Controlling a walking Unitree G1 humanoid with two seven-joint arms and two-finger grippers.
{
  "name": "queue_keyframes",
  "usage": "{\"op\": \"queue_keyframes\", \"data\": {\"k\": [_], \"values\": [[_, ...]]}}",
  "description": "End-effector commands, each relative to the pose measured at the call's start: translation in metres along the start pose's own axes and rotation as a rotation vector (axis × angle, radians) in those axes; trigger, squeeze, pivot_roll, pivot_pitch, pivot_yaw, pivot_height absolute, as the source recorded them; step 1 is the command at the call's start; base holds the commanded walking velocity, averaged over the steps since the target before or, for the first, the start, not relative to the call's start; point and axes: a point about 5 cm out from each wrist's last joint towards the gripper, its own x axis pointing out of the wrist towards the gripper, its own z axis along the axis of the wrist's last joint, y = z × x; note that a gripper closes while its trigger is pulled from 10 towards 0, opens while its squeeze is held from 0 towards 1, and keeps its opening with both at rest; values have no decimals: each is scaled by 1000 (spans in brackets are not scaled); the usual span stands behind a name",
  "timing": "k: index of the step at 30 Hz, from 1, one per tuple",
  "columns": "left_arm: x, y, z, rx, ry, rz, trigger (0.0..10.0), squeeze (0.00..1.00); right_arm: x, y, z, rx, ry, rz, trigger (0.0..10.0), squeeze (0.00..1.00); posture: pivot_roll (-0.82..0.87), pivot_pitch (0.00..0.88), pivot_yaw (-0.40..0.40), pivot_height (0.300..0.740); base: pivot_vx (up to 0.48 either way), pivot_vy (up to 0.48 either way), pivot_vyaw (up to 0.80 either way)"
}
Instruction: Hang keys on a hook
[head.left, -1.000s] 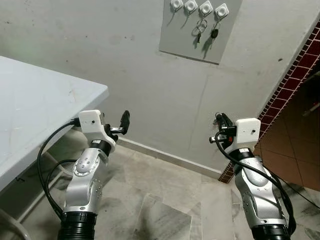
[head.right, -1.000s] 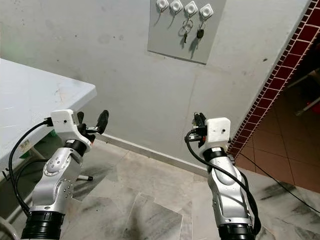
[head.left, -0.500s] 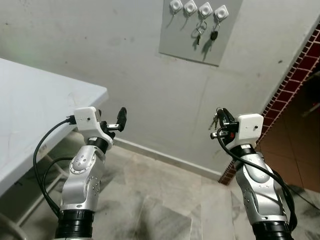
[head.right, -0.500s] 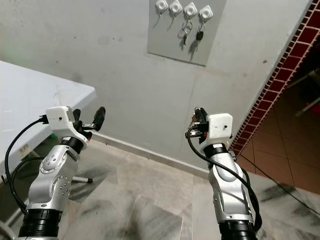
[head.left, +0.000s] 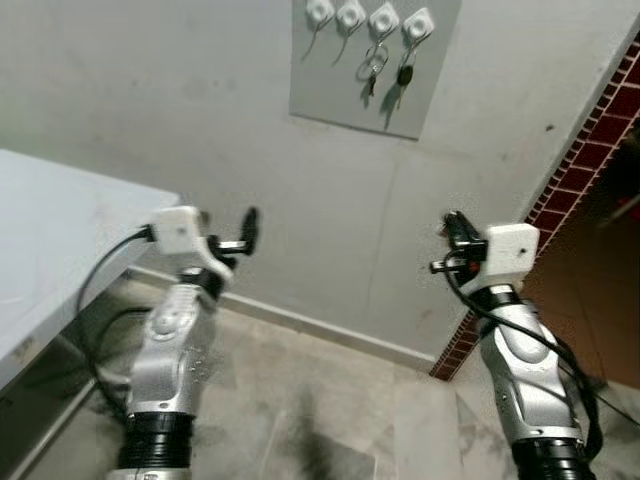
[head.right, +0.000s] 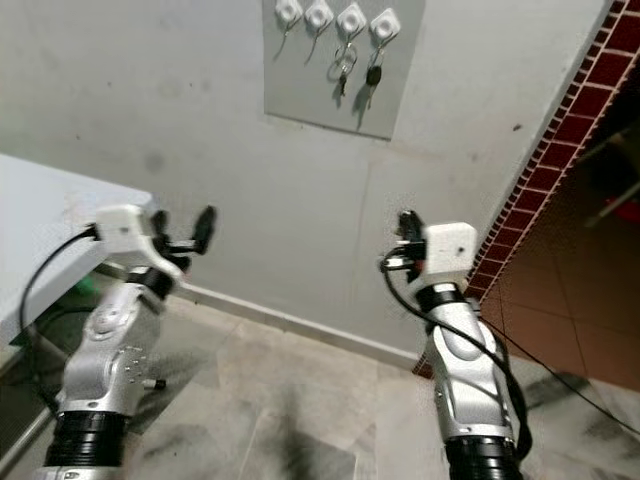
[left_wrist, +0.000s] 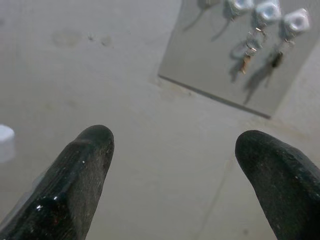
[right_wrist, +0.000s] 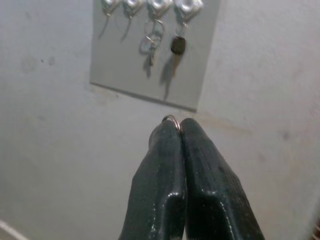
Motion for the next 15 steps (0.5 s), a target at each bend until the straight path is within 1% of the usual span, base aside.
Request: {"op": "queue_keyframes", "data": {"k": [1,15], "values": [[-1,7,5,12,-8,18,10000,0,4,7,5,13,-22,19,10000,0,3,0,-66,715,405,0,0],[-1,6,4,5,-8,12,10000,0,4,8,4,12,-25,28,10000,0,6,0,-67,715,403,0,0]]}}
